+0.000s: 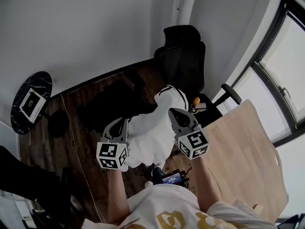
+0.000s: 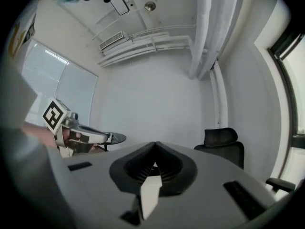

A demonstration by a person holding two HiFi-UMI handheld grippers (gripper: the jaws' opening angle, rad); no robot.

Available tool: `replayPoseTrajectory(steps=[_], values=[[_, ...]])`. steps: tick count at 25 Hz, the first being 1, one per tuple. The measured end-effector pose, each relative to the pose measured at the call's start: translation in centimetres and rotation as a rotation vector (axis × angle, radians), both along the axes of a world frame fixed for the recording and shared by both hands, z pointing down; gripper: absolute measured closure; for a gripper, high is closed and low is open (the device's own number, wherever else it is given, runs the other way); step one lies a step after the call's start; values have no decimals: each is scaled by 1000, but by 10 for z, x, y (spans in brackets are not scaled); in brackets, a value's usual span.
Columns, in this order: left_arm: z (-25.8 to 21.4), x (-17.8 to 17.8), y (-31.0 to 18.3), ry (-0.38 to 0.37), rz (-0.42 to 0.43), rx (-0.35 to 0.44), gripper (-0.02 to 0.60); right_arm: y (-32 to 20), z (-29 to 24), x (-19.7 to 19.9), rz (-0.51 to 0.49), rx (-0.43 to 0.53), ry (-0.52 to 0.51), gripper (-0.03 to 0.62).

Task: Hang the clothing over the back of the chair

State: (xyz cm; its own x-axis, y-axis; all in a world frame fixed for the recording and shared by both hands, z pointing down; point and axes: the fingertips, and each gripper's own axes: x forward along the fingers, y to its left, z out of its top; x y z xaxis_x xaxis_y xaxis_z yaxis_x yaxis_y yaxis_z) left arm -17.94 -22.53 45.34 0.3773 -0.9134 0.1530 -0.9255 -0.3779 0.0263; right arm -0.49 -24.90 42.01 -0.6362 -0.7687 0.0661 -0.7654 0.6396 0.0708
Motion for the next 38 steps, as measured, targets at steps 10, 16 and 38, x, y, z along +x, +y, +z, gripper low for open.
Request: replayPoseTrajectory(steps=[10,16,38], values=[[-1,-4,47,-23,-45,44,561,46,13,-7,43,-4,31,582],[2,8,58,14,-8,31,561,57,11,1,142,10,38,582],[22,5,56,5,-5,-10,561,59,37,-6,107,-73,51,583]])
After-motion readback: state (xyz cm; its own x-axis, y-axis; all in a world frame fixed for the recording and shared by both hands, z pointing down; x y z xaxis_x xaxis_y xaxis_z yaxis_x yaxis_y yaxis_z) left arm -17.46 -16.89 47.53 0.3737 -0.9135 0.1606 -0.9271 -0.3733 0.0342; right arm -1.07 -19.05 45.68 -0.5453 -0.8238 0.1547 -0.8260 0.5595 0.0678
